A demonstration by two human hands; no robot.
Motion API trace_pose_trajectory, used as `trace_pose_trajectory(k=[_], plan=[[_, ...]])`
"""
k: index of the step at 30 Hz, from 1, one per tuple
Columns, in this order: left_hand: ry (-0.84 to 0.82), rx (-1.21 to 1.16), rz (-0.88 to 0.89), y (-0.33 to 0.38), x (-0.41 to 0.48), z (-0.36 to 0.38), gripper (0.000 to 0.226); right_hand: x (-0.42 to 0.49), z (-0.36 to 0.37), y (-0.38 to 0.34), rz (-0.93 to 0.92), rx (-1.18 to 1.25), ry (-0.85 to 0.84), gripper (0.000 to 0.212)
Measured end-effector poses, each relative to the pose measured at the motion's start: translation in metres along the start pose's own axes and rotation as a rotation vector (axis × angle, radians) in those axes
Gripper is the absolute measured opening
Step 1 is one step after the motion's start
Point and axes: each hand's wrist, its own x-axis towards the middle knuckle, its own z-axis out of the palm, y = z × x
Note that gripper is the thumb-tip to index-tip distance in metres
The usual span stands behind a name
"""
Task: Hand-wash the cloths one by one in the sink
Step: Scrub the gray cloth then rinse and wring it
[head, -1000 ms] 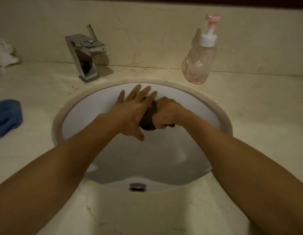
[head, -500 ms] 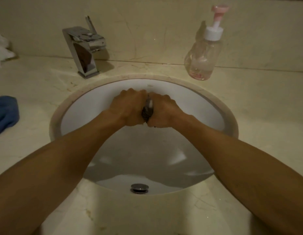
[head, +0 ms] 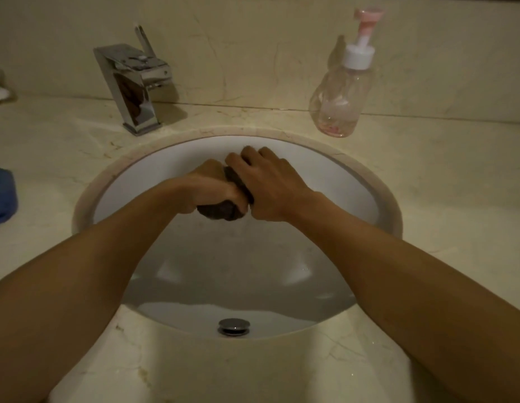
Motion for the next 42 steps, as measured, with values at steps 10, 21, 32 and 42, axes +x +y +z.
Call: trace_pose_trajectory(k=[10, 21, 32, 42], plan=[[-0.010, 0.105, 0.111, -0.002, 0.001, -0.001, 0.039, -0.001, -0.015, -0.009, 0.290, 0.054, -0.139, 0.064], [0.473, 0.821, 0.541, 0.006, -0.004, 0.020, 0.088, -0.008, -0.043, 0.008, 0.730, 1.053, -0.359, 0.018], [-0.048, 0.521, 0.091, 0.001, -0.001, 0.009, 0.018, -0.005, -0.011, -0.006, 0.168, 0.255, -0.293, 0.045], [-0.206, 0.185, 0.093, -0.001, -0.009, 0.002, 0.007, -0.009, -0.014, 0.001, -0.053, 0.154, -0.157, 0.043]])
